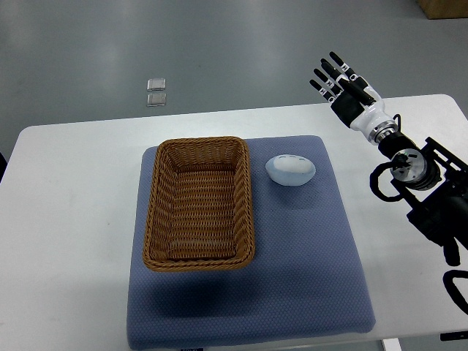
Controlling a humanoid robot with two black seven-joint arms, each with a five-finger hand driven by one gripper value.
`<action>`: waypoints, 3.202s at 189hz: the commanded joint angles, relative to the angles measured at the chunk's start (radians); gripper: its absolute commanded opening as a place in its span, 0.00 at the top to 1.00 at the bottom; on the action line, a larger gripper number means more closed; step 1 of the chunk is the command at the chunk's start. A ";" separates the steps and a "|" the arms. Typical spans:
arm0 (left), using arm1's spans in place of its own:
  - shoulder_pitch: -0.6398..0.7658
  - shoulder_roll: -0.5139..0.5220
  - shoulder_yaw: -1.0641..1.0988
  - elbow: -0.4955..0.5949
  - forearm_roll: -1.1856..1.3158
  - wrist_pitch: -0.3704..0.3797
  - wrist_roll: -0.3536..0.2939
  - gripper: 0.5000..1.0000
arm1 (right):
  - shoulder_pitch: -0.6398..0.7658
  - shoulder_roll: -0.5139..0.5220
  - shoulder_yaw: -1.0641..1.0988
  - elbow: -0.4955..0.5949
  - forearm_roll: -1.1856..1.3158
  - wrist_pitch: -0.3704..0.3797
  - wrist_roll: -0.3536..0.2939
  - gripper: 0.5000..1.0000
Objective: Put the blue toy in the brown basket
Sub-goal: 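Raise the right hand and swing it over toward the white toy, then lower the right hand onto the white egg-shaped toy and close fingers, then lift the grasped toy up off the mat with the right hand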
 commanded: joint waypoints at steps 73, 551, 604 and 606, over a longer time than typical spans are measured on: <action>0.000 0.000 0.001 0.000 -0.001 0.004 0.000 0.00 | 0.059 -0.031 -0.070 0.006 -0.118 0.002 -0.005 0.18; 0.004 0.000 -0.002 0.000 0.000 -0.001 0.000 0.00 | 0.556 -0.046 -1.157 0.129 -0.790 0.086 -0.373 0.53; 0.006 0.000 -0.002 0.002 -0.001 -0.001 0.000 0.00 | 0.614 -0.072 -1.161 0.132 -0.785 0.094 -0.376 0.68; 0.006 0.000 -0.002 0.002 0.000 -0.001 0.000 0.00 | 0.620 -0.075 -1.161 0.133 -0.784 0.097 -0.376 0.68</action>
